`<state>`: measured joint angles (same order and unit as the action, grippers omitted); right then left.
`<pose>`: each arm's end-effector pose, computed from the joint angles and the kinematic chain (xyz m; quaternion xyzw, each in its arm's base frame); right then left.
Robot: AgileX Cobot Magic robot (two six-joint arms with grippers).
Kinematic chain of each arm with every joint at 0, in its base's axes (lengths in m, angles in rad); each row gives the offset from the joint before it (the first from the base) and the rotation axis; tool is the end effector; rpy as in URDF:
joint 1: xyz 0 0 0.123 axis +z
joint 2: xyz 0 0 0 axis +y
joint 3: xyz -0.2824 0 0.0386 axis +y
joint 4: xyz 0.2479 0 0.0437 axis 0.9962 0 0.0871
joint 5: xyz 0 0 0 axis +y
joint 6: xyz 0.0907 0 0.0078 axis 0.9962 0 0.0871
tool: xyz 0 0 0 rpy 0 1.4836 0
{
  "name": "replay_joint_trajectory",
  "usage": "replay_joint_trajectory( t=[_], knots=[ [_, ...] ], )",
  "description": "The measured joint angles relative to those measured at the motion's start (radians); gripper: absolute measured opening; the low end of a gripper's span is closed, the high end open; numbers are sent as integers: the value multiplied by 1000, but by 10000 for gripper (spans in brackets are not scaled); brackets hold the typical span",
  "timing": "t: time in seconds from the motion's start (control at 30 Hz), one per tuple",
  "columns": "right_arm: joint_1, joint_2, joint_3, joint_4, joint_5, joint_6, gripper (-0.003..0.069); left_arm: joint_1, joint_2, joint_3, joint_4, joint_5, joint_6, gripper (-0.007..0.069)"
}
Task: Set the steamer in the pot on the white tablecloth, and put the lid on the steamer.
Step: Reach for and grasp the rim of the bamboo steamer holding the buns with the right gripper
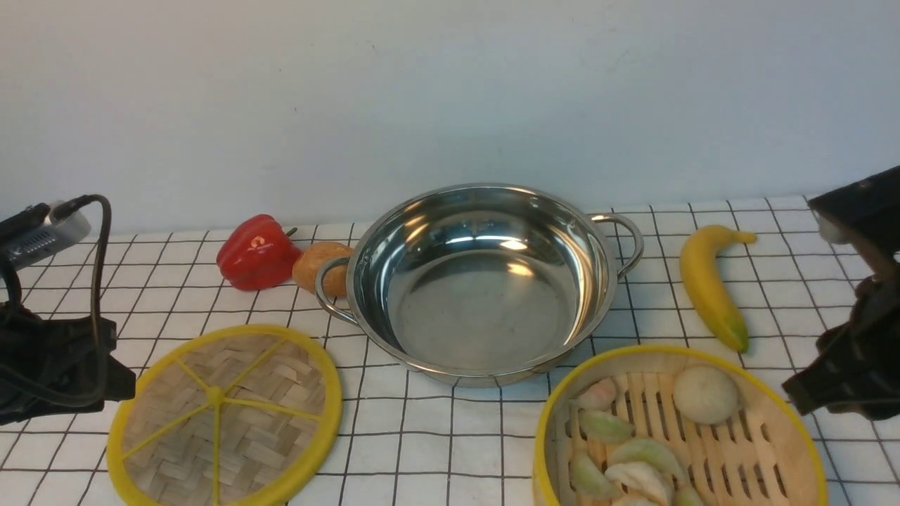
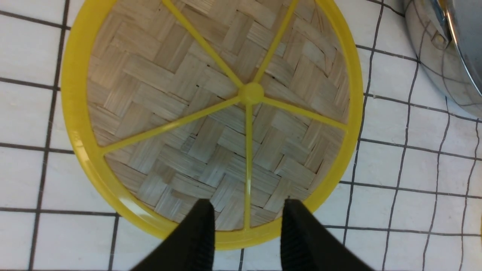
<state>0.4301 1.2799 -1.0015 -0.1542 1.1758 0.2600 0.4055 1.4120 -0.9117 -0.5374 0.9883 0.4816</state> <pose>0.2097 0.0820 0.2903 -0.1064 0.9864 -0.0351 0.1204 0.2464 0.0634 0.2475 -0.0901 0.9648 -0.1757 0.1738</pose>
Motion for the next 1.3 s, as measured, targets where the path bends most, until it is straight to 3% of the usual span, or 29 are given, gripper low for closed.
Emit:
replay_joint_trajectory(
  t=[0.4,1.3],
  knots=[
    [-133,141,-5,118,-83,-113,240,0,0,0,0,0,0,243],
    [-155,378,-5,98,-146,-164,240,0,0,0,0,0,0,243]
  ],
)
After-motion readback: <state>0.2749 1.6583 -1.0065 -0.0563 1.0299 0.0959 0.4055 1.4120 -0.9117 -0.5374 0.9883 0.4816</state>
